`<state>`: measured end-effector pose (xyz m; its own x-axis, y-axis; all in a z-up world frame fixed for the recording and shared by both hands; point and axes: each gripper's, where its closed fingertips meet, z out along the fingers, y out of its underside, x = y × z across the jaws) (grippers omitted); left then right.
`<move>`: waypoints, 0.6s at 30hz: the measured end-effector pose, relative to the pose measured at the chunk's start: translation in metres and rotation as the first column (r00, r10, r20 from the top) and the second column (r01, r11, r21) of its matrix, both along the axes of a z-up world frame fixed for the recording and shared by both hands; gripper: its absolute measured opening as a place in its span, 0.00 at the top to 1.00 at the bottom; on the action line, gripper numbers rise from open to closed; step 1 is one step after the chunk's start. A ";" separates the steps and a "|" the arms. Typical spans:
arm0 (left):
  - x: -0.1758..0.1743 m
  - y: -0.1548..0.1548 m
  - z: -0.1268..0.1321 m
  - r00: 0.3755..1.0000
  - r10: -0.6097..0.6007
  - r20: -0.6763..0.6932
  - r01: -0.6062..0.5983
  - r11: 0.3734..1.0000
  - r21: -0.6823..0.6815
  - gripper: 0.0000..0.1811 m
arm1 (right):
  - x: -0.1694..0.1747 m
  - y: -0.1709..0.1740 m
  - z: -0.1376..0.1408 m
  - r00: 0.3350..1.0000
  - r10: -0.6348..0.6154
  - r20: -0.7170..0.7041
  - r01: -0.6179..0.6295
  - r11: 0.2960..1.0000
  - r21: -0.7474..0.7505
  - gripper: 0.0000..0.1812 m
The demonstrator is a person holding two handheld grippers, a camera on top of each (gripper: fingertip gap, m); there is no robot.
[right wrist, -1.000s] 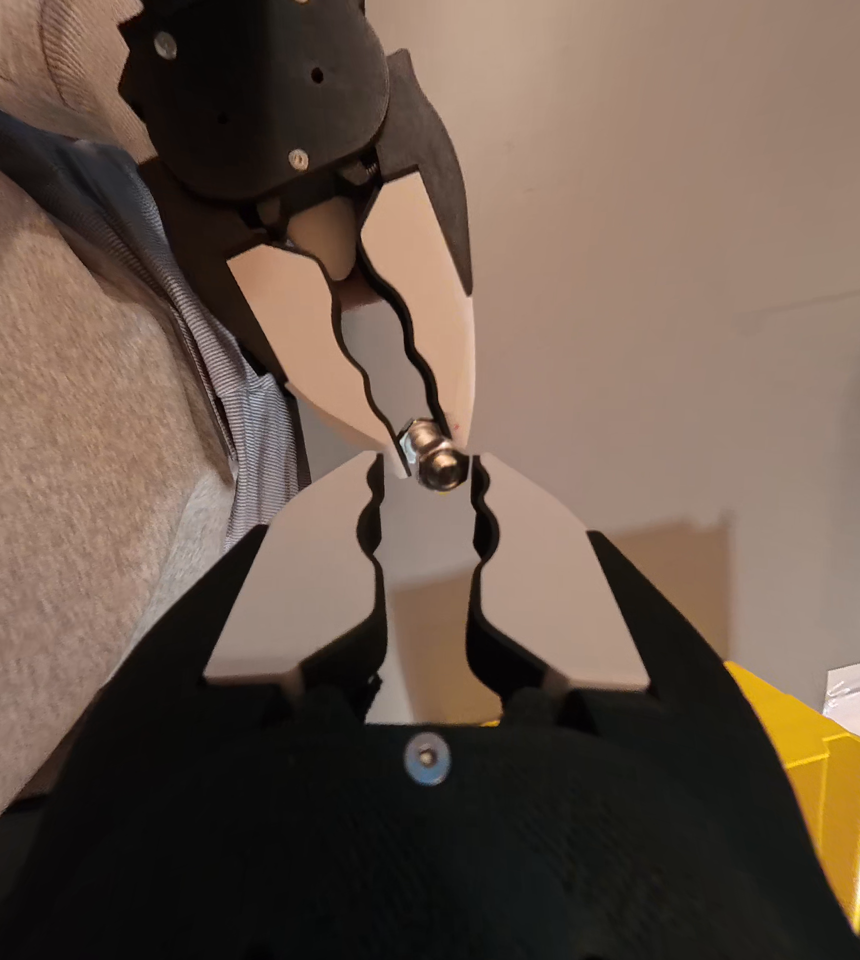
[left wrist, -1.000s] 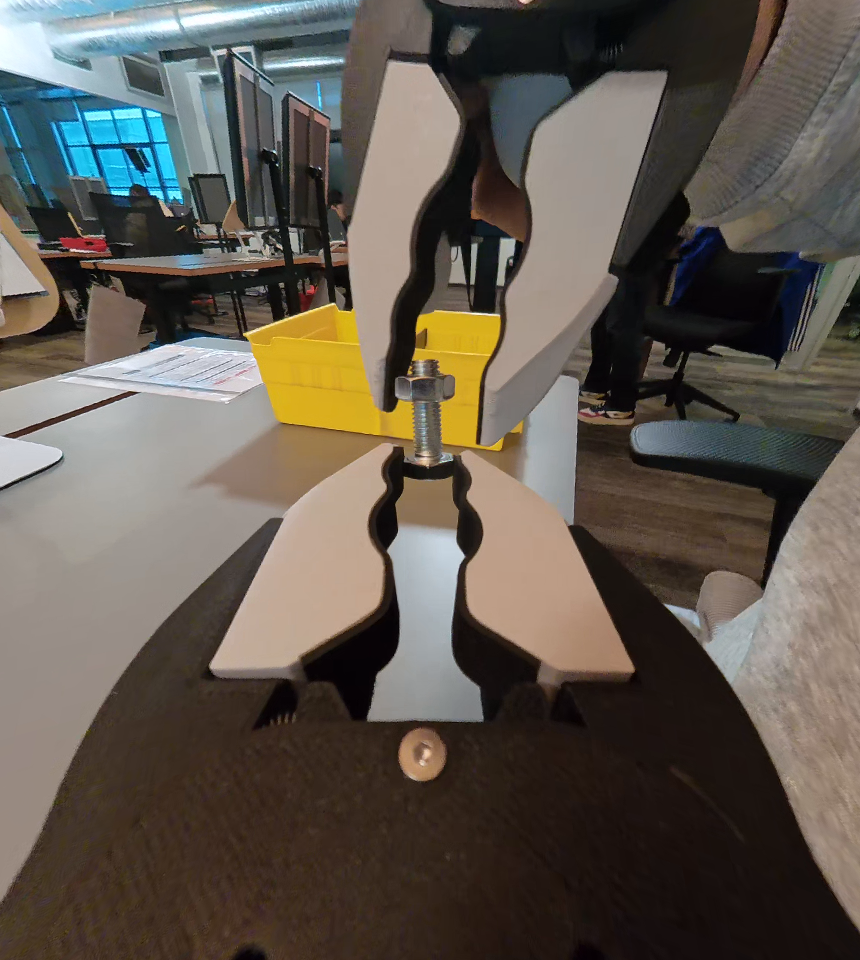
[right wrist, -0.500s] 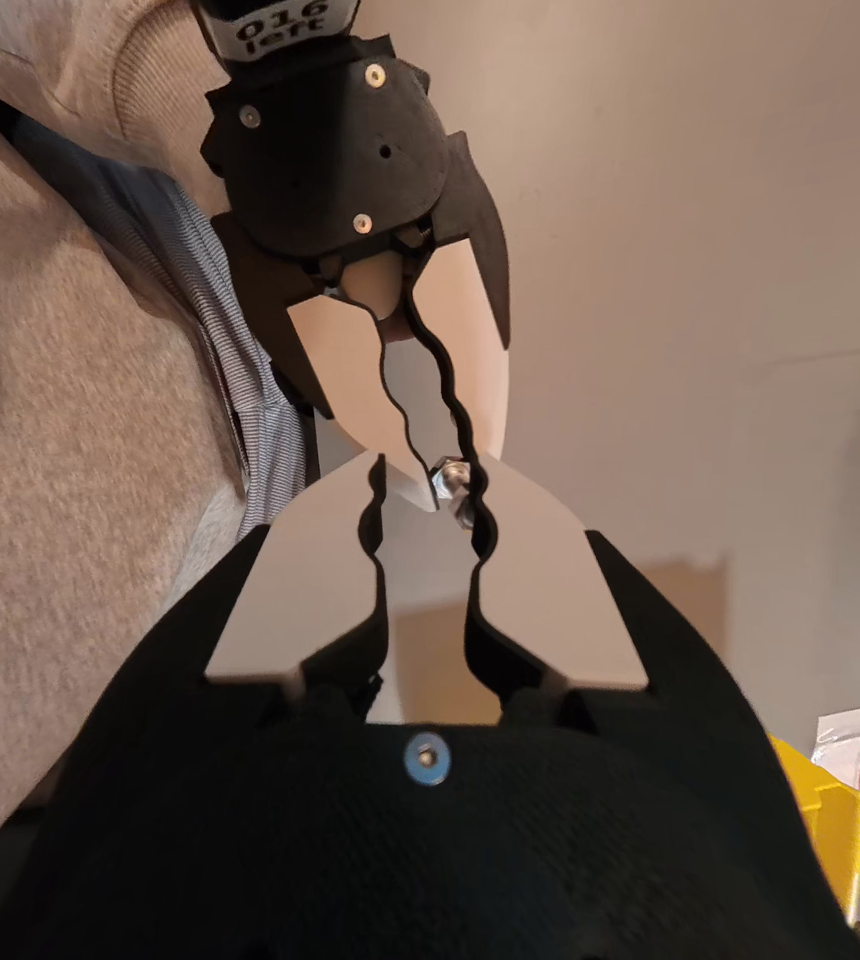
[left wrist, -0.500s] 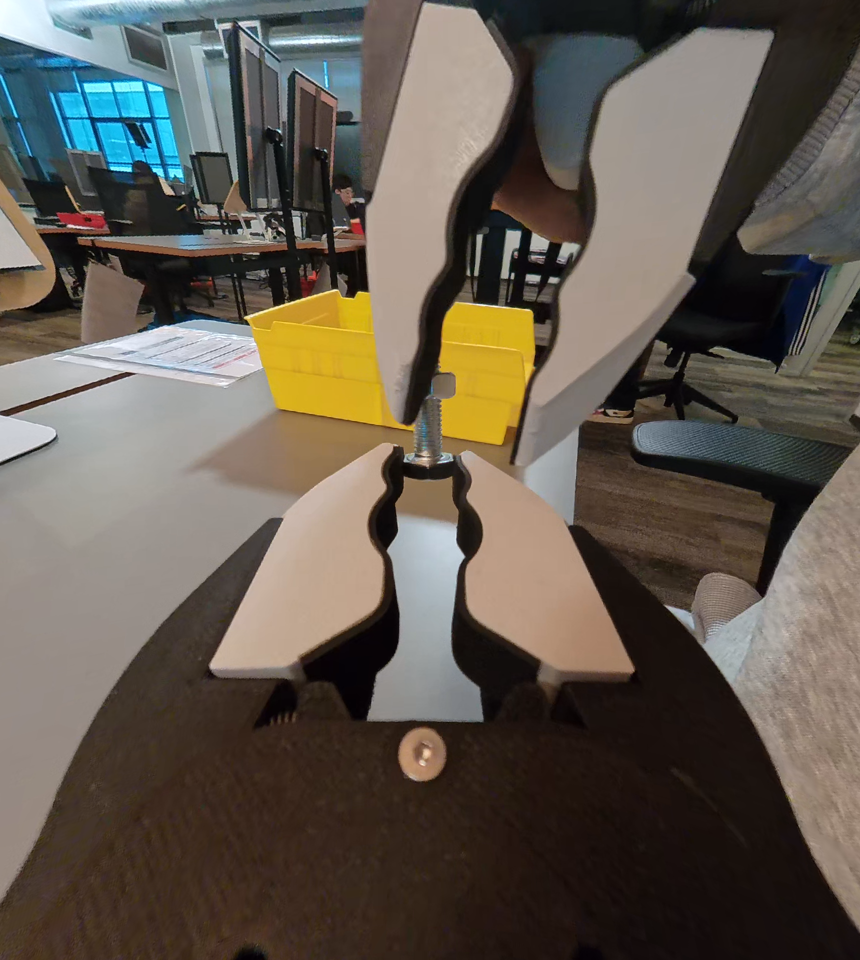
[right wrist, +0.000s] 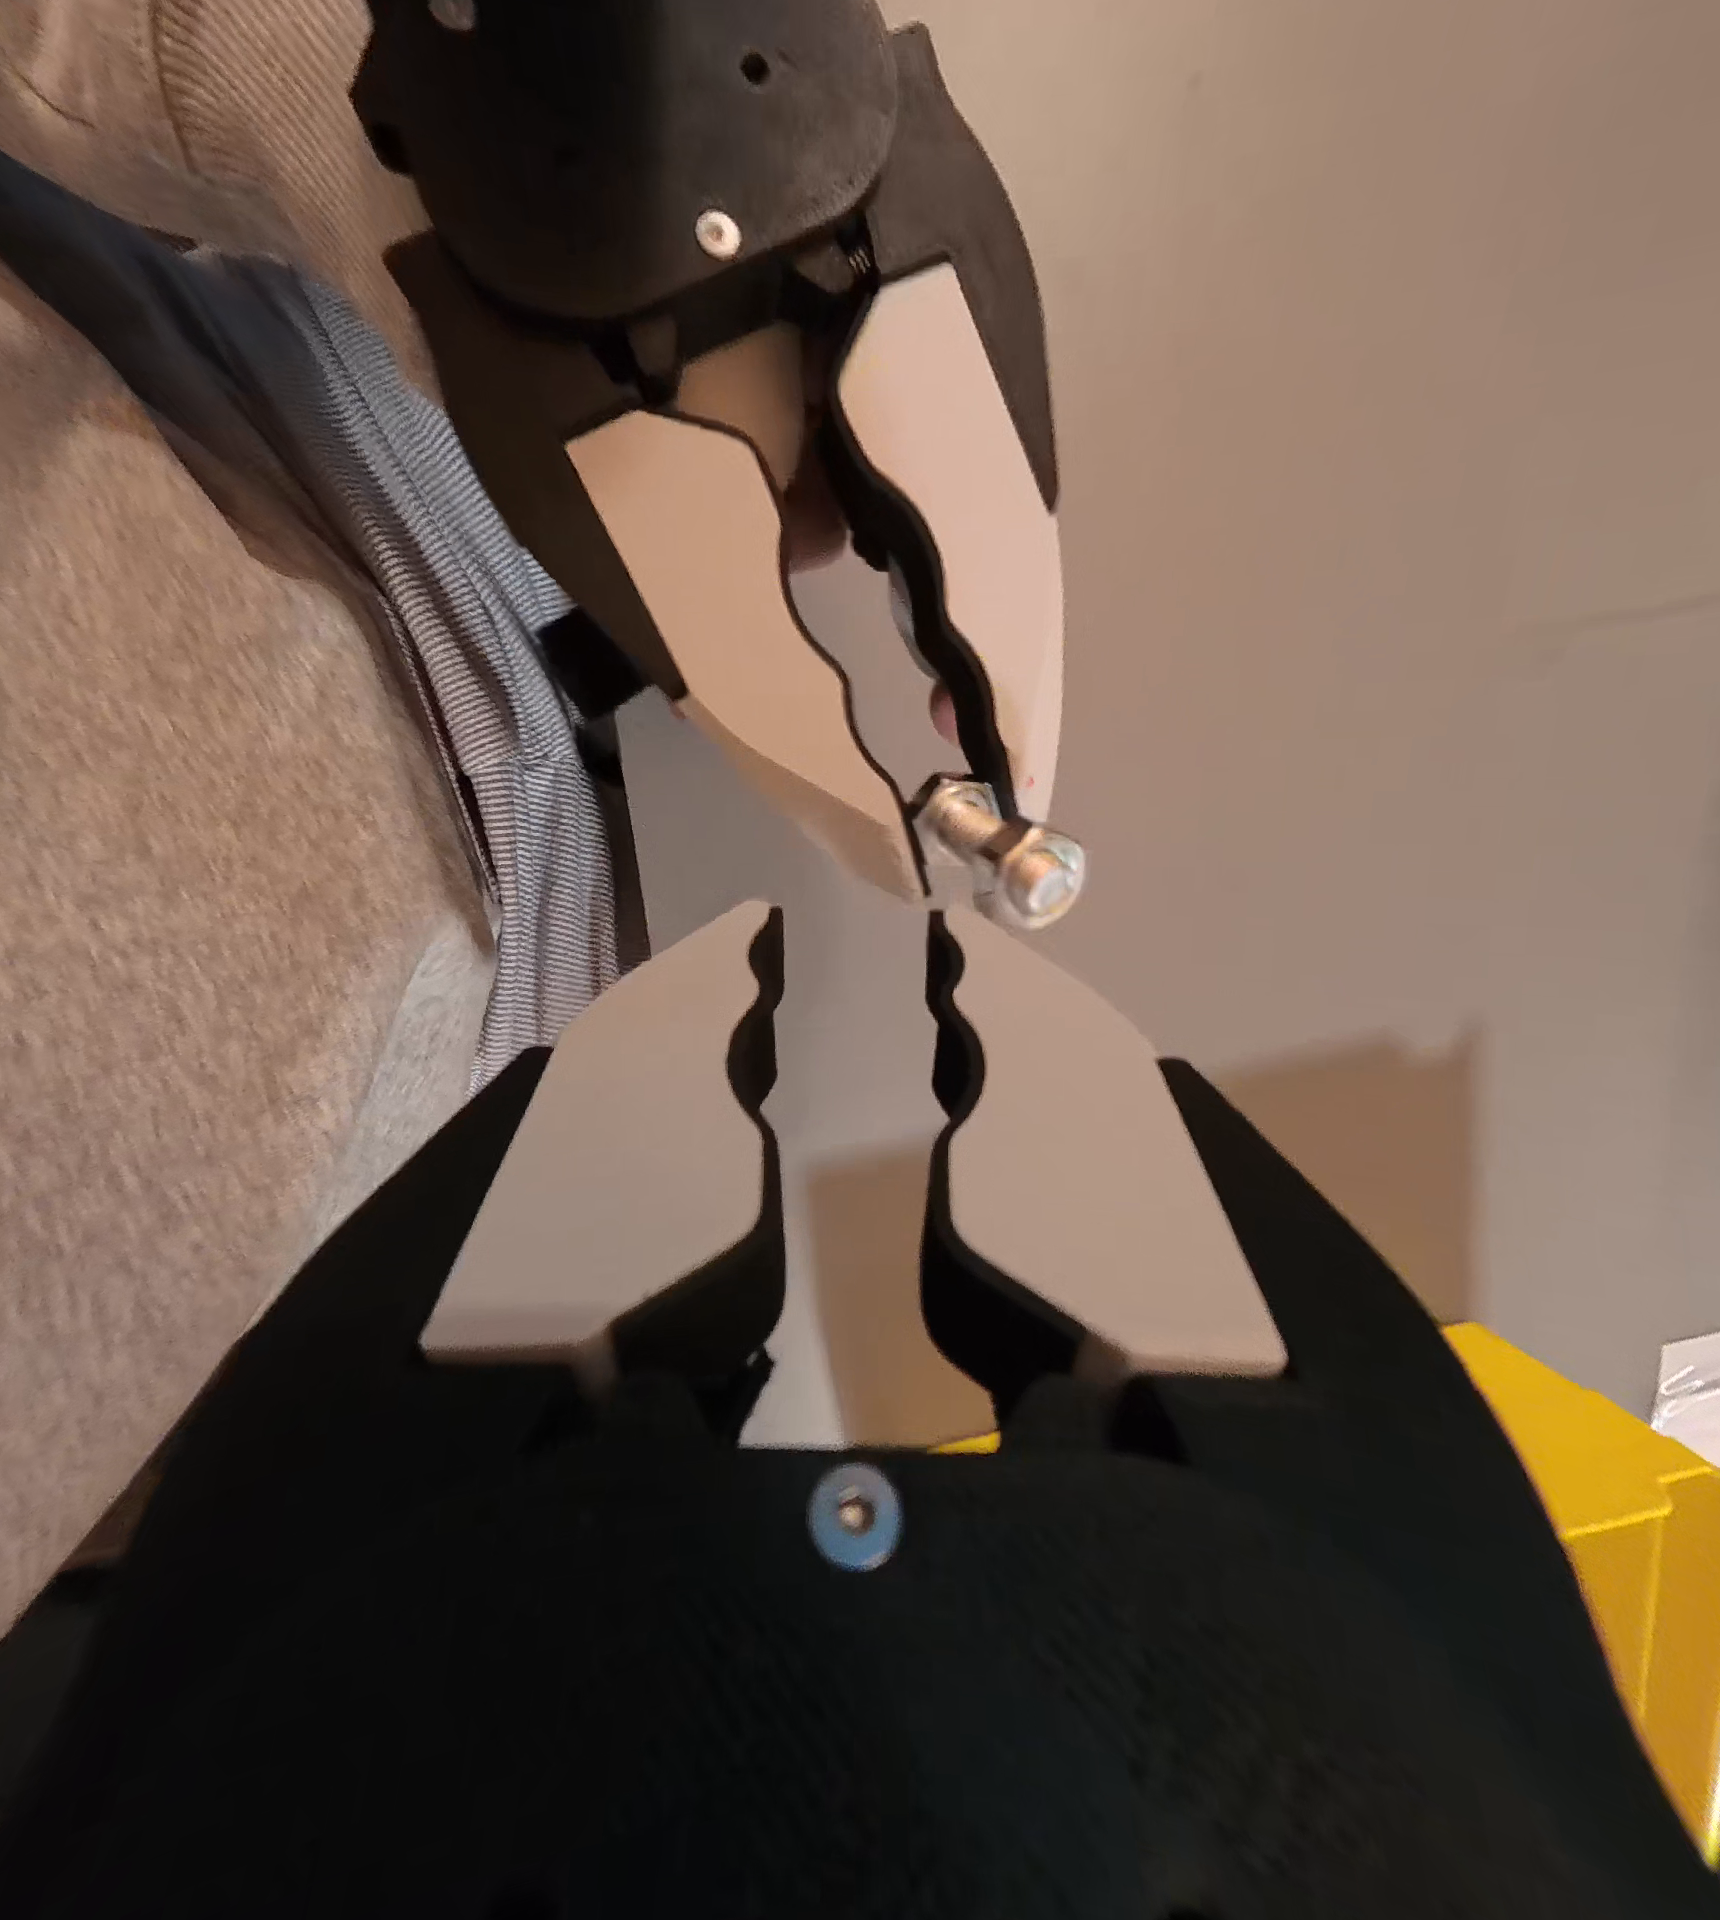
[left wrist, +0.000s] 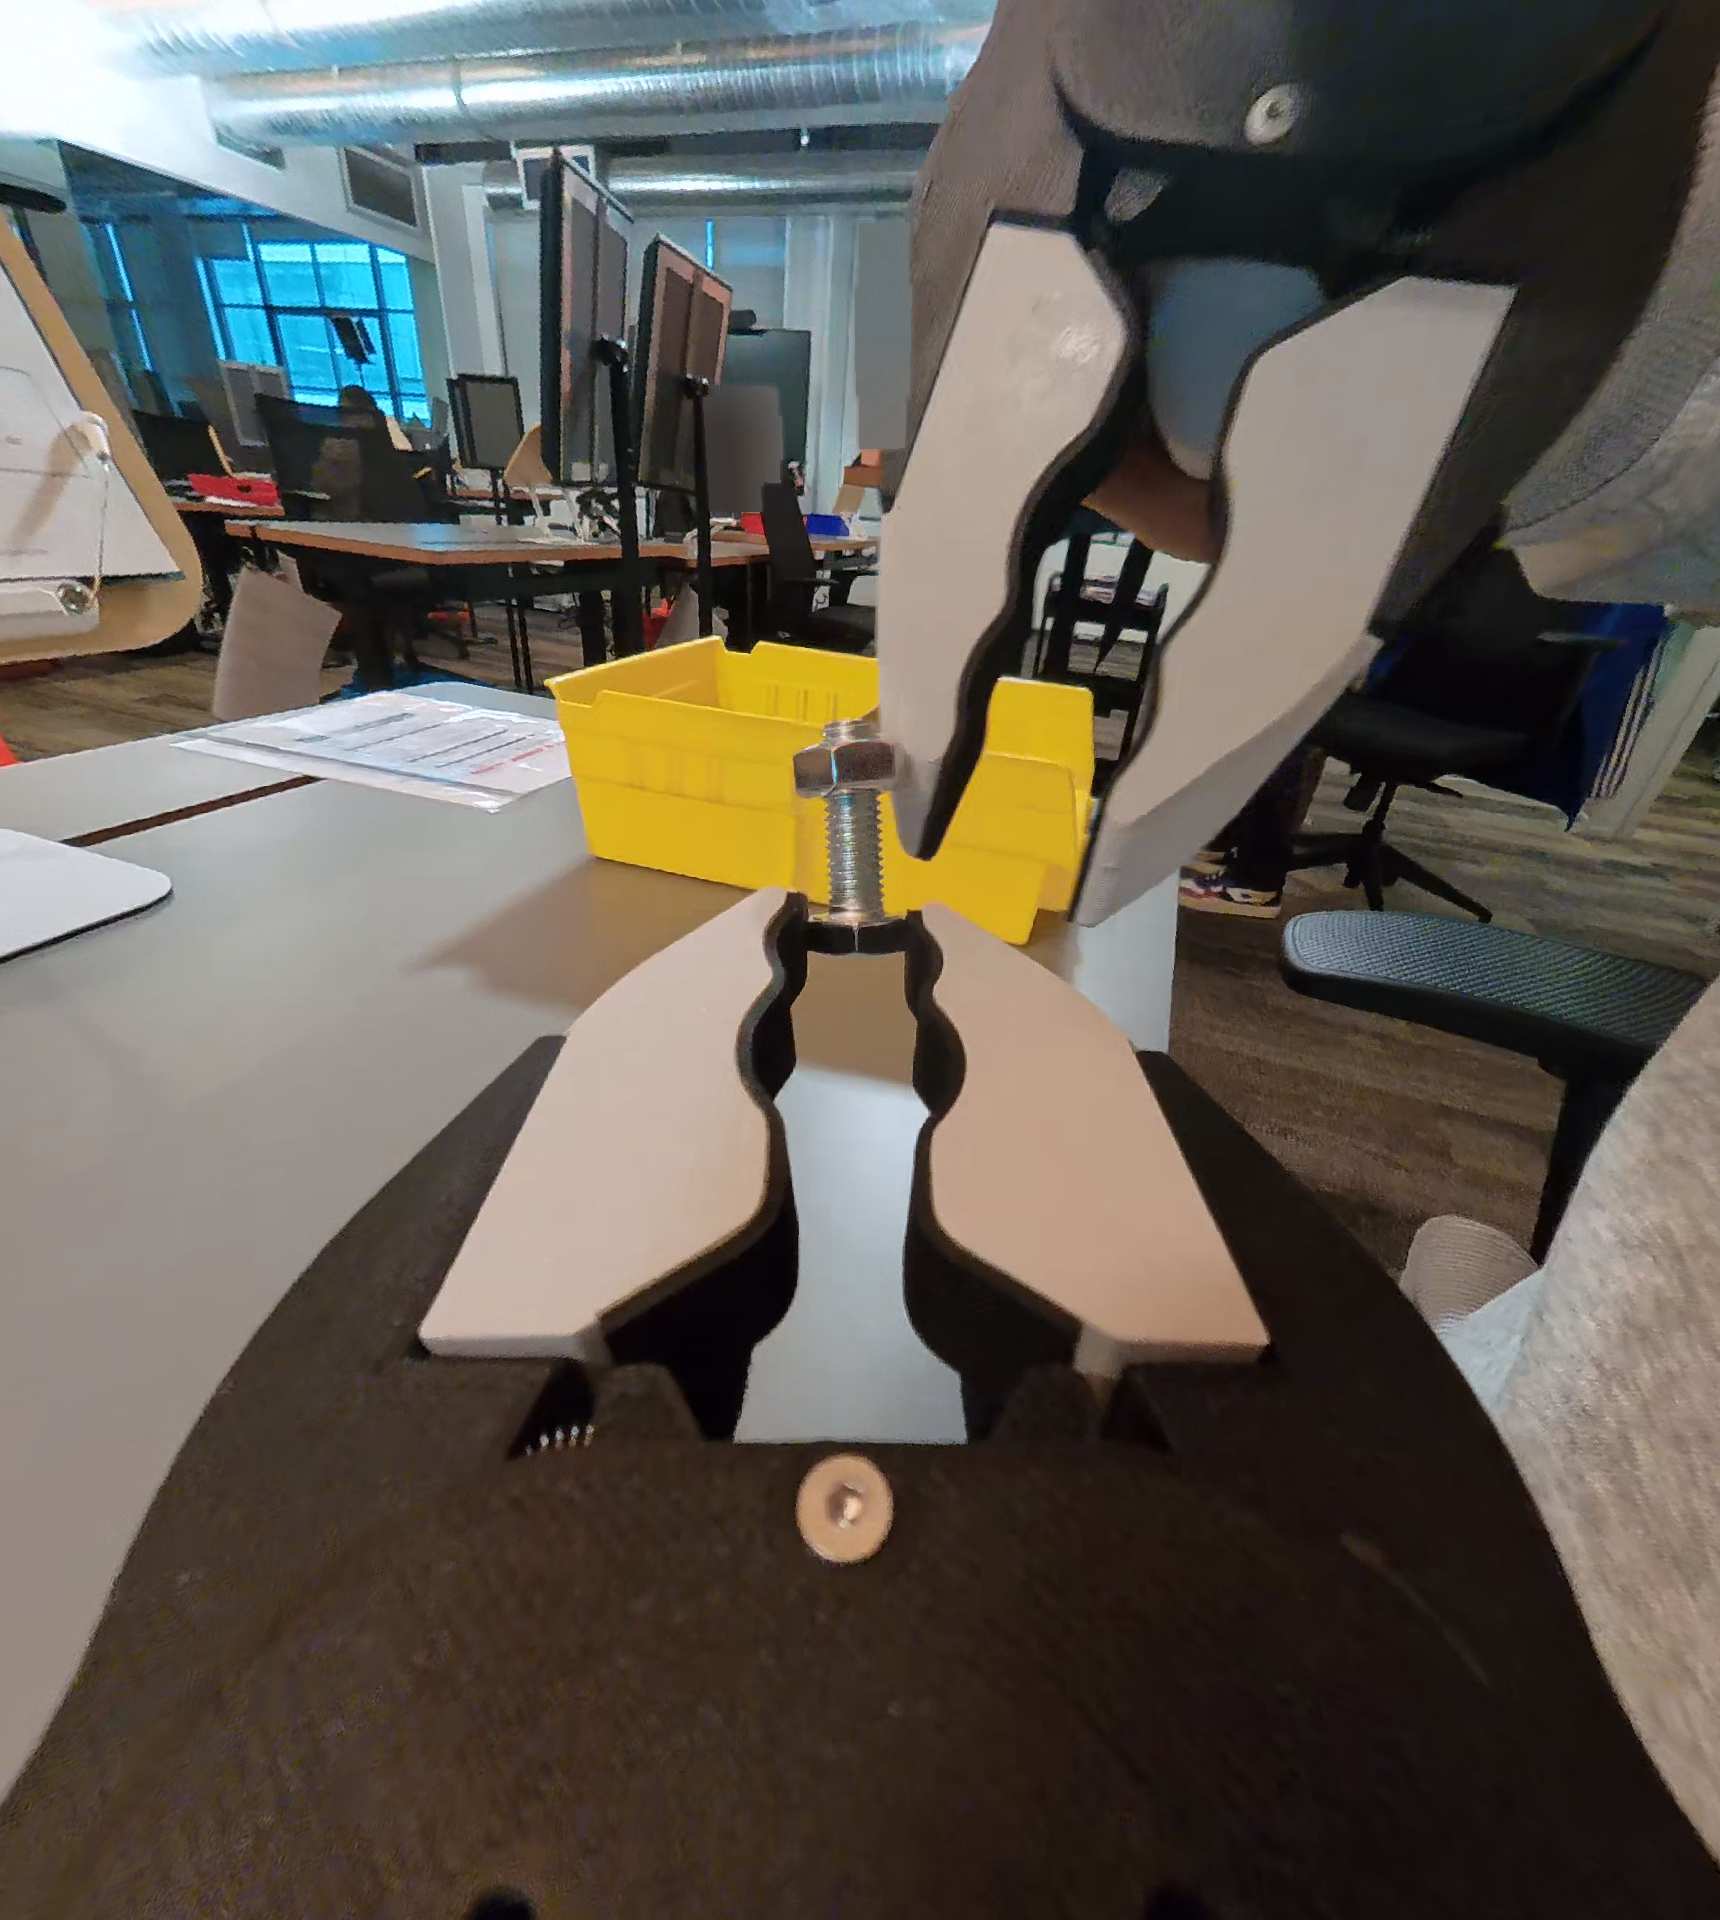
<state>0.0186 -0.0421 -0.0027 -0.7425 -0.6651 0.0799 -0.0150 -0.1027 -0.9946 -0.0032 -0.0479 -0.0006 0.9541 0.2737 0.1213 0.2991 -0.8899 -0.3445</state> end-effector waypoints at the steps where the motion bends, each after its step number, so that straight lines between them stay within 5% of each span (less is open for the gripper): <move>1: -0.001 -0.001 0.002 1.000 -0.006 0.010 0.006 1.000 -0.006 0.90 | 0.003 -0.001 0.000 1.000 -0.009 0.003 0.009 1.000 0.002 0.86; 18: -0.008 -0.012 -0.005 0.999 -0.045 0.022 0.044 0.998 0.055 0.90 | 0.003 0.012 0.004 1.000 0.012 0.010 -0.012 0.998 0.058 0.82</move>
<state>0.0105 -0.0544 -0.0078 -0.7729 -0.6340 0.0266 0.0050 -0.0479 -0.9988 0.0002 -0.0356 0.0034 0.9496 0.2773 0.1464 0.3131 -0.8650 -0.3922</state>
